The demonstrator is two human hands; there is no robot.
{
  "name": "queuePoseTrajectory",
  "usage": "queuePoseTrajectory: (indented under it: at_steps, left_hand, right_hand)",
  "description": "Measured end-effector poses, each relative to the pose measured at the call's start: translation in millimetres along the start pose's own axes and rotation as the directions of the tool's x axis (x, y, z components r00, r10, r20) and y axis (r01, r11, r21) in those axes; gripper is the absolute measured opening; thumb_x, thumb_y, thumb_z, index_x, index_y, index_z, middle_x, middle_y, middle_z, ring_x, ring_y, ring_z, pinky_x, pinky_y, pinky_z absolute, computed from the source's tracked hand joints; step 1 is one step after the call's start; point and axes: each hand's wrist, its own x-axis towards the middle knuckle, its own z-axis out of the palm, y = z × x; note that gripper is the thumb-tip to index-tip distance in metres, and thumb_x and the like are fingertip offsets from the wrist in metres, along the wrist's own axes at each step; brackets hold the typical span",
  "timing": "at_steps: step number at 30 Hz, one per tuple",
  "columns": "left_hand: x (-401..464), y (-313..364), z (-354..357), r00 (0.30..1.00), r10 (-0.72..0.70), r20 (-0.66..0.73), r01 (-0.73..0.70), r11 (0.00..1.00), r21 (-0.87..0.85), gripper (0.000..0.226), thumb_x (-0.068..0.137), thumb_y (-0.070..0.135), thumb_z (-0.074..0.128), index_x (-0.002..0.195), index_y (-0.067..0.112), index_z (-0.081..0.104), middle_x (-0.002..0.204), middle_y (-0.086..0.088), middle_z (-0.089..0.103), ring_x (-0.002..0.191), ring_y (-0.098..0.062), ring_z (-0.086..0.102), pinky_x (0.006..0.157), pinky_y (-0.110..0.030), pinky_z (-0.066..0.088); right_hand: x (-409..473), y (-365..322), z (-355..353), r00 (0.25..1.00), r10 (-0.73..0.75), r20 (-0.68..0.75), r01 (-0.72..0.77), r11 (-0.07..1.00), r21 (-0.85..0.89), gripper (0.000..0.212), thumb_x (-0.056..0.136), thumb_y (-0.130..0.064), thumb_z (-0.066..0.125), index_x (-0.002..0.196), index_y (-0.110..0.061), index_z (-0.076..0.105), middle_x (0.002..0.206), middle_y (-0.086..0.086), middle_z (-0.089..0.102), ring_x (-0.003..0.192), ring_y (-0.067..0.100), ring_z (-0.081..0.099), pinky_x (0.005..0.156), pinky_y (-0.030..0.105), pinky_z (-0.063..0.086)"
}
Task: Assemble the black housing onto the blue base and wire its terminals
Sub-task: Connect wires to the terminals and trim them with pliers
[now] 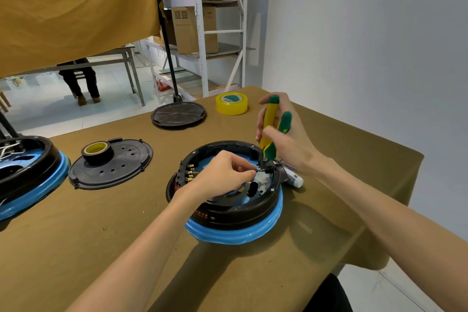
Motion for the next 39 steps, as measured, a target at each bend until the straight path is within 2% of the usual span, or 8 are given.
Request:
queuePoseTrajectory:
  at_steps: [3,5,8,12,21,25,33,39]
  left_hand:
    - [3.7,4.8,4.2,0.993,0.092,-0.075,-0.077,0.98,0.186,0.008,0.091,0.032,0.075,0.091,0.027,0.082,0.068,0.008,0.075,0.059,-0.003,0.067,0.063,-0.024,0.059]
    - [5.4,8.2,8.4,0.984,0.113,-0.138,-0.071,0.958,0.279,0.009,0.088,0.038,0.078,0.084,0.03,0.08,0.067,0.015,0.073,0.064,0.002,0.067,0.065,-0.028,0.06]
    - [5.7,8.5,14.0,0.974,0.124,-0.188,-0.053,0.937,0.346,0.009,0.089,0.04,0.077,0.083,0.034,0.076,0.07,0.017,0.07,0.07,0.001,0.065,0.066,-0.029,0.058]
    - [5.0,5.7,16.1,0.977,0.149,-0.152,-0.077,0.912,0.404,0.008,0.093,0.035,0.071,0.087,0.037,0.066,0.078,0.017,0.064,0.077,-0.002,0.061,0.07,-0.033,0.057]
    - [4.2,2.9,14.0,0.975,0.145,-0.166,-0.082,0.937,0.339,0.008,0.09,0.031,0.074,0.084,0.033,0.071,0.071,0.014,0.068,0.07,-0.002,0.063,0.068,-0.032,0.058]
    - [4.1,6.6,14.3,0.967,0.17,-0.189,-0.094,0.929,0.357,0.005,0.088,0.033,0.078,0.083,0.033,0.075,0.07,0.015,0.068,0.07,-0.001,0.064,0.067,-0.031,0.059]
    - [3.3,12.9,19.1,0.937,0.204,-0.284,-0.038,0.867,0.497,0.016,0.085,0.042,0.077,0.072,0.042,0.068,0.058,0.025,0.059,0.061,0.01,0.057,0.052,-0.012,0.035]
    - [1.7,15.2,17.8,0.95,0.181,-0.255,-0.032,0.867,0.498,0.011,0.088,0.042,0.076,0.079,0.039,0.072,0.064,0.022,0.063,0.065,0.007,0.06,0.054,-0.014,0.039]
  right_hand:
    - [7.8,2.0,-18.2,0.96,0.108,-0.259,-0.084,0.991,0.101,0.037,0.081,-0.01,0.051,0.116,-0.018,0.049,0.084,0.005,0.056,0.068,0.024,0.055,0.064,0.037,0.054]
    - [12.0,11.9,-33.9,0.906,0.209,-0.368,-0.254,0.964,-0.079,0.04,0.086,-0.019,0.058,0.126,-0.017,0.05,0.097,0.006,0.06,0.068,0.019,0.053,0.064,0.033,0.05]
    - [6.3,36.8,-45.3,0.875,0.431,-0.219,-0.484,0.765,-0.425,0.06,0.091,-0.027,0.07,0.143,-0.013,0.046,0.126,0.007,0.059,0.077,0.013,0.057,0.068,0.026,0.047]
    - [-5.5,57.8,-29.8,0.842,0.539,-0.001,-0.448,0.699,-0.558,0.06,0.088,-0.035,0.074,0.138,-0.015,0.049,0.126,0.007,0.061,0.092,0.02,0.061,0.08,0.036,0.051]
    - [-2.8,56.2,-28.7,0.816,0.572,0.085,-0.439,0.709,-0.553,0.054,0.091,-0.027,0.068,0.14,-0.017,0.047,0.129,0.007,0.058,0.086,0.02,0.061,0.066,0.034,0.047]
    - [-8.8,54.3,-24.8,0.825,0.559,0.084,-0.41,0.694,-0.592,0.045,0.094,-0.027,0.063,0.135,-0.02,0.046,0.124,0.007,0.06,0.093,0.028,0.067,0.085,0.047,0.056]
    - [-9.9,51.4,-23.8,0.816,0.568,0.106,-0.403,0.692,-0.599,0.042,0.095,-0.028,0.062,0.133,-0.022,0.044,0.125,0.008,0.059,0.099,0.031,0.067,0.092,0.053,0.055]
    - [-9.0,51.4,-25.3,0.808,0.576,0.123,-0.417,0.707,-0.571,0.042,0.096,-0.026,0.061,0.134,-0.019,0.044,0.128,0.01,0.057,0.104,0.031,0.065,0.097,0.056,0.052]
